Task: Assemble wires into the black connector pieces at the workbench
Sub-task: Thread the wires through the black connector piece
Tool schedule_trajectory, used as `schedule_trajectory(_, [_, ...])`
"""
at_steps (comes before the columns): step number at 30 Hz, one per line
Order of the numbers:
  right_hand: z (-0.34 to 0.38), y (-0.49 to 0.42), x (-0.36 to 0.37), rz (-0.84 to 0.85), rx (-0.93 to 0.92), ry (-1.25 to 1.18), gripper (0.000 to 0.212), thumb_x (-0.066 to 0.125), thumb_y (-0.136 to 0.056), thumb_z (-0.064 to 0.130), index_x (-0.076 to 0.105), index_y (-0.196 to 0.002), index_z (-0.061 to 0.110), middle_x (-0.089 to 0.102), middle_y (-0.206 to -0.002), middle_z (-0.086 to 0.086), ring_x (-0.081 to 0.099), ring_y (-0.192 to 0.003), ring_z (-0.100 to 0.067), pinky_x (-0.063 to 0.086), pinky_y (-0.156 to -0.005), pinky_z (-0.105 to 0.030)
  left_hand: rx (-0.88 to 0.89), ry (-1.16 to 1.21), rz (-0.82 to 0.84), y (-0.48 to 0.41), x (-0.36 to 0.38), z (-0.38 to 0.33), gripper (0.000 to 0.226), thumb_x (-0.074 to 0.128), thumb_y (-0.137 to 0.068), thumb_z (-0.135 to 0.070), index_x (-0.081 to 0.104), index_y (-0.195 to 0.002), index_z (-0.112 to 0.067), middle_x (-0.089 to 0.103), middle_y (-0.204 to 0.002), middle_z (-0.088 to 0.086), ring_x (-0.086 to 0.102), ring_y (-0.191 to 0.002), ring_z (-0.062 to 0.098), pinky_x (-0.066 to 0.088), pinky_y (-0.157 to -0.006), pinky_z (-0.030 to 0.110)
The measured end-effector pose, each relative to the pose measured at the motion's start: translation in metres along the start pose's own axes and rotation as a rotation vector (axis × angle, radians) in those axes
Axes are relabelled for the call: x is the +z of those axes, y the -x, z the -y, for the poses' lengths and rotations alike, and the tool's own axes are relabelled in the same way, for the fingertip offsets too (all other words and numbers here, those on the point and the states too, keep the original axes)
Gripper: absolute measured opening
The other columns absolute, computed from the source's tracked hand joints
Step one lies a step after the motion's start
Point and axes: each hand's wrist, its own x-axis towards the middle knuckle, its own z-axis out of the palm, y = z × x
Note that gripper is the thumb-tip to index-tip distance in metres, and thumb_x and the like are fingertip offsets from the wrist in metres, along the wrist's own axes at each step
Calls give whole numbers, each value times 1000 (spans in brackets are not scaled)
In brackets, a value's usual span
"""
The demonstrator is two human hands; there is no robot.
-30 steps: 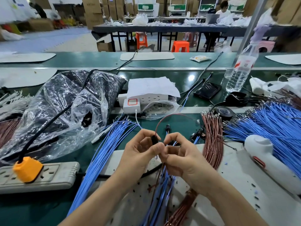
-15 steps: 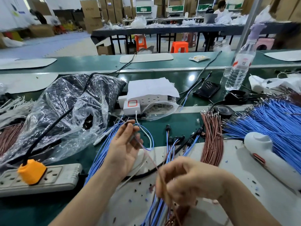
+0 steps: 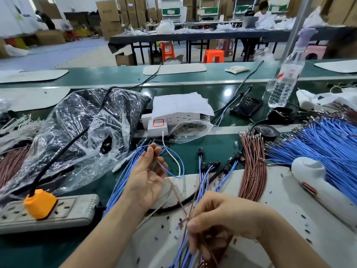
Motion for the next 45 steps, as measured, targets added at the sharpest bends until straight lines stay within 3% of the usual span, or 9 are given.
schedule_trajectory(3, [-4,-6,-4,-316,-48,-34,12,64,-89,12,71,-95,5,69,-77,-6,45,-41,-4,30,-37,-13,201,-237,75,7,-1,11,16,63,-72,-19,65,-87,-21,71,-74,-3,61,-59,5,50,-57,16])
schedule_trajectory(10, [-10,-20,-6,-893,-147,-215,44,70,-84,9,46,-120,9,67,-96,-13,51,-37,-15,34,-31,-21,808,-871,313,26,-4,27,18,73,-80,-21,67,-91,-33,66,-92,-6,64,-83,7,49,-73,15])
schedule_trajectory(12, [-14,-22,-8,-1030,-187,-116,54,72,-83,12,46,-129,22,63,-113,3,53,-44,-15,45,-41,-26,862,-912,372,29,-3,29,17,70,-81,-20,67,-94,-30,64,-93,-6,64,-85,10,50,-75,16])
schedule_trajectory(15, [-19,-21,-11,-1181,-322,327,53,77,-78,20,57,-125,36,56,-127,21,50,-74,-3,51,-81,-34,903,-958,437,31,-2,29,18,67,-83,-19,66,-100,-25,63,-95,-4,65,-86,15,52,-77,20])
schedule_trajectory(19, [-17,-24,-3,-1182,-567,647,27,76,-78,5,71,-98,21,66,-92,22,53,-62,6,38,-65,-8,930,-1038,499,36,1,28,26,65,-86,-19,64,-112,-22,61,-101,-8,66,-91,14,53,-80,21])
schedule_trajectory(22, [-18,-24,-3,-1214,-657,699,19,74,-77,4,71,-91,15,60,-77,20,50,-51,-9,39,-55,-11,974,-1090,499,37,1,27,27,61,-89,-18,63,-115,-21,59,-104,-10,65,-93,10,52,-81,17])
schedule_trajectory(33, [-28,-30,-6,-1102,-659,670,5,69,-83,2,64,-85,1,67,-80,-4,64,-73,-12,53,-66,-25,984,-1209,493,39,3,26,21,71,-82,-16,68,-103,-19,60,-92,-1,58,-83,4,46,-76,16])
schedule_trajectory(39, [-27,-30,-3,-1092,-647,668,7,62,-77,2,60,-80,9,60,-75,17,58,-72,5,43,-65,-5,951,-1233,507,39,3,27,20,70,-80,-16,71,-99,-13,59,-87,-1,55,-83,-2,41,-78,10])
schedule_trajectory(45, [-29,-29,-6,-1094,-635,643,13,68,-77,-7,64,-85,3,65,-78,-2,64,-76,-16,55,-68,-36,923,-1228,532,36,3,29,22,71,-79,-13,69,-100,-18,59,-89,-3,56,-82,0,45,-76,13])
